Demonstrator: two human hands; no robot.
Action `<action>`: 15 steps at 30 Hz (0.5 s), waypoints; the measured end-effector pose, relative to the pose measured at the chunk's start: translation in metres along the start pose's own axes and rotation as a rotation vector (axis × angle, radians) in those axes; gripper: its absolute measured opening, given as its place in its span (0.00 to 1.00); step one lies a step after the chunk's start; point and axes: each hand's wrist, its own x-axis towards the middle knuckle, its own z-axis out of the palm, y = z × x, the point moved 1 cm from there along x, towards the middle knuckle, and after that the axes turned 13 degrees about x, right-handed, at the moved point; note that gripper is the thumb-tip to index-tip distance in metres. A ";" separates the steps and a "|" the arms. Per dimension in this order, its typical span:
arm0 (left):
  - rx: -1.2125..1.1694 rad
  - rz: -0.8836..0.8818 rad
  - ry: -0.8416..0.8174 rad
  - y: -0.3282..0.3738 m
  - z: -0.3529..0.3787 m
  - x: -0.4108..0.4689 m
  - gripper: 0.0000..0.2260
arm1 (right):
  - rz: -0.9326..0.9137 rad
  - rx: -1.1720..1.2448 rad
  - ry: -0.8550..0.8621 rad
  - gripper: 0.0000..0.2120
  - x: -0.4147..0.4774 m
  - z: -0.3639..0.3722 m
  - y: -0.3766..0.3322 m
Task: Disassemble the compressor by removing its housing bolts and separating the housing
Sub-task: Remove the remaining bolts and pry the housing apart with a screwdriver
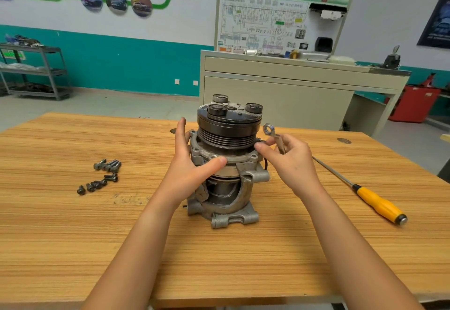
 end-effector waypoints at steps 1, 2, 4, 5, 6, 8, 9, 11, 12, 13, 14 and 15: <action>-0.003 0.004 -0.002 0.000 0.000 0.000 0.52 | 0.002 -0.002 0.017 0.05 0.001 0.000 0.000; -0.006 0.007 -0.006 -0.001 -0.001 0.000 0.51 | 0.017 0.006 0.017 0.04 0.001 -0.001 -0.001; -0.008 0.007 -0.010 -0.001 -0.001 0.000 0.51 | 0.064 0.059 -0.035 0.02 0.002 -0.003 -0.003; -0.003 0.003 -0.011 -0.001 -0.001 0.000 0.52 | 0.080 0.098 -0.067 0.03 0.001 -0.004 -0.004; 0.005 0.000 -0.010 0.000 0.000 0.000 0.52 | 0.084 0.124 -0.086 0.04 0.001 -0.004 -0.004; 0.012 0.004 -0.010 0.000 0.000 0.000 0.53 | 0.072 0.118 -0.056 0.04 -0.002 -0.003 -0.002; 0.009 0.006 -0.010 0.000 0.000 -0.001 0.53 | 0.064 0.096 -0.022 0.04 -0.002 -0.002 -0.001; 0.007 0.007 -0.013 0.000 0.000 -0.001 0.52 | 0.056 0.043 0.028 0.05 -0.002 -0.001 0.002; 0.009 0.008 -0.016 0.000 0.000 -0.001 0.52 | 0.065 0.039 0.033 0.05 -0.001 -0.001 0.002; 0.014 0.010 -0.018 0.000 0.000 -0.001 0.51 | 0.076 0.059 0.024 0.03 -0.001 -0.002 0.002; 0.023 0.011 -0.020 0.000 -0.001 -0.001 0.51 | 0.087 0.088 0.002 0.03 0.000 -0.003 0.002; 0.030 0.011 -0.023 0.000 -0.001 -0.001 0.50 | 0.095 0.112 -0.023 0.03 -0.001 -0.004 0.001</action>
